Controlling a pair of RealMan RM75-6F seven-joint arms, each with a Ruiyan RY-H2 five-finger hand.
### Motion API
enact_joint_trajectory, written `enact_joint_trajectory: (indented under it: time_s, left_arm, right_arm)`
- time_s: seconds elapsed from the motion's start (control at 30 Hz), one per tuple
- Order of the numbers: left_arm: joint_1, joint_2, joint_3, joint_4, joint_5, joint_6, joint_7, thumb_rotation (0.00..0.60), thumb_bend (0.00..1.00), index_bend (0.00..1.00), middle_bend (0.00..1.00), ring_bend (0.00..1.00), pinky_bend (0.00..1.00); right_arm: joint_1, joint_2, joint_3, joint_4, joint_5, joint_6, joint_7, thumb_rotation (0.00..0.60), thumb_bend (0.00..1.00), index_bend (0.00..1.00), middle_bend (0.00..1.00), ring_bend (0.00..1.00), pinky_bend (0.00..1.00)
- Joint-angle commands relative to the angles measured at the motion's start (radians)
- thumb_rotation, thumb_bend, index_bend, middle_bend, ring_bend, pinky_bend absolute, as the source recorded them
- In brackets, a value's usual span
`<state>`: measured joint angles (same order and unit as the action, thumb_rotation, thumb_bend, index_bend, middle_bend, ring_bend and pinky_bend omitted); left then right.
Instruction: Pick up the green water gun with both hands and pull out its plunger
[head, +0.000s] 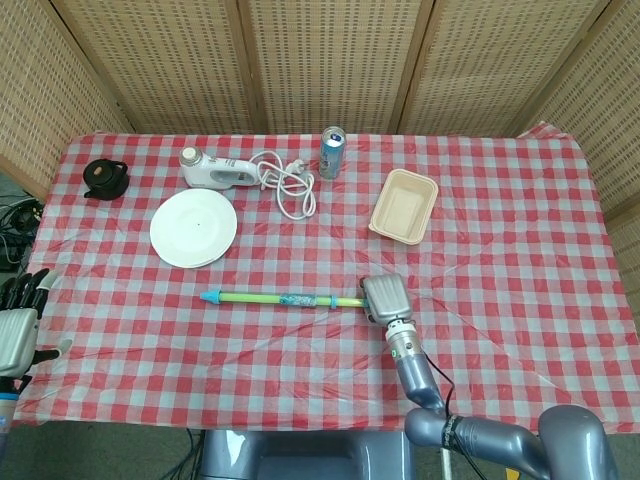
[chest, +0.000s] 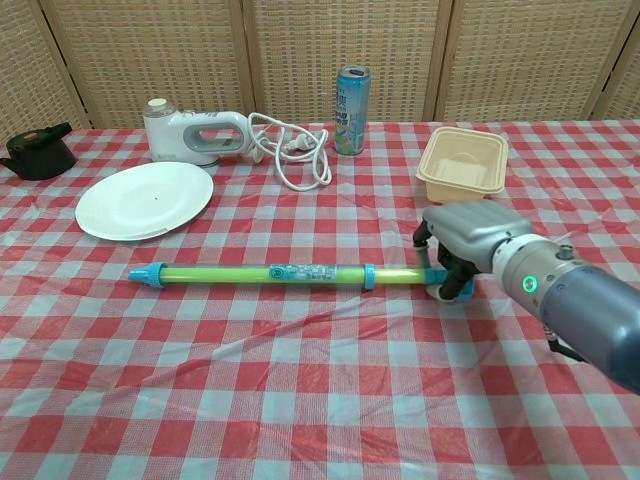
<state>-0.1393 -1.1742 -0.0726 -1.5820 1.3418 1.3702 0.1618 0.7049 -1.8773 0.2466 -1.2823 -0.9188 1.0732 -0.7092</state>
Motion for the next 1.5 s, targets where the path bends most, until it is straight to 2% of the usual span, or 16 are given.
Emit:
enact_joint_trajectory:
  time_s: [0.03,0.23,0.33,0.47,0.87,0.9,0.97,1.03,1.13,1.3,1.43,1.5]
  left_arm:
    - [-0.001,-0.003,0.0,0.0,-0.001,-0.001,0.005,0.6,0.15,0.0,0.0,0.0,0.0]
    - [-0.009,-0.008,0.0,-0.007,-0.002,-0.009,0.016,0.6,0.15,0.0,0.0,0.0,0.0]
    - [-0.019,-0.006,-0.005,-0.025,-0.011,-0.022,0.027,0.6,0.15,0.0,0.0,0.0,0.0]
    - [-0.03,0.007,-0.016,-0.048,-0.012,-0.026,0.037,0.6,0.15,0.0,0.0,0.0,0.0]
    - [-0.114,0.068,-0.11,-0.181,-0.089,-0.062,0.135,0.6,0.16,0.0,0.0,0.0,0.0]
    - [-0.127,0.072,-0.12,-0.193,-0.097,-0.07,0.145,0.6,0.16,0.0,0.02,0.03,0.02]
    - [-0.155,0.077,-0.141,-0.213,-0.122,-0.094,0.167,0.6,0.18,0.04,0.11,0.14,0.12]
    - [-0.185,0.074,-0.162,-0.228,-0.148,-0.114,0.187,0.6,0.18,0.11,0.29,0.31,0.26]
    - [-0.221,0.066,-0.182,-0.239,-0.187,-0.133,0.23,0.6,0.19,0.2,0.48,0.47,0.37]
    - [-0.291,0.056,-0.216,-0.255,-0.276,-0.199,0.278,0.6,0.19,0.26,0.7,0.64,0.53]
    - [-0.355,0.059,-0.234,-0.274,-0.352,-0.273,0.315,0.6,0.19,0.36,0.84,0.76,0.63]
    - [-0.388,0.062,-0.239,-0.29,-0.403,-0.31,0.334,0.6,0.2,0.38,0.88,0.8,0.67]
  right_arm:
    - [-0.004,0.021,0.006,-0.033,-0.01,0.002,0.024,0.6,0.54,0.79,1.0,1.0,0.69]
    - [0.0,0.092,0.037,-0.154,-0.004,0.022,0.011,0.6,0.54,0.8,1.0,1.0,0.69]
    - [0.003,0.145,0.063,-0.248,0.036,0.023,-0.006,0.6,0.54,0.81,1.0,1.0,0.69]
    - [0.009,0.182,0.081,-0.306,0.072,0.02,-0.015,0.6,0.54,0.81,1.0,1.0,0.69]
    - [0.051,0.256,0.092,-0.404,0.133,0.018,-0.031,0.6,0.54,0.81,1.0,1.0,0.69]
    - [0.057,0.259,0.092,-0.407,0.137,0.017,-0.033,0.6,0.54,0.81,1.0,1.0,0.69]
    - [0.068,0.263,0.093,-0.411,0.145,0.017,-0.036,0.6,0.54,0.81,1.0,1.0,0.69]
    - [0.079,0.268,0.093,-0.412,0.153,0.016,-0.039,0.6,0.54,0.81,1.0,1.0,0.69]
    - [0.093,0.274,0.094,-0.411,0.168,0.013,-0.037,0.6,0.54,0.81,1.0,1.0,0.69]
    - [0.11,0.279,0.092,-0.4,0.19,0.001,-0.027,0.6,0.54,0.81,1.0,1.0,0.69]
    - [0.122,0.281,0.09,-0.385,0.204,-0.007,-0.015,0.6,0.54,0.81,1.0,1.0,0.69]
    - [0.129,0.28,0.088,-0.376,0.21,-0.013,-0.006,0.6,0.54,0.81,1.0,1.0,0.69]
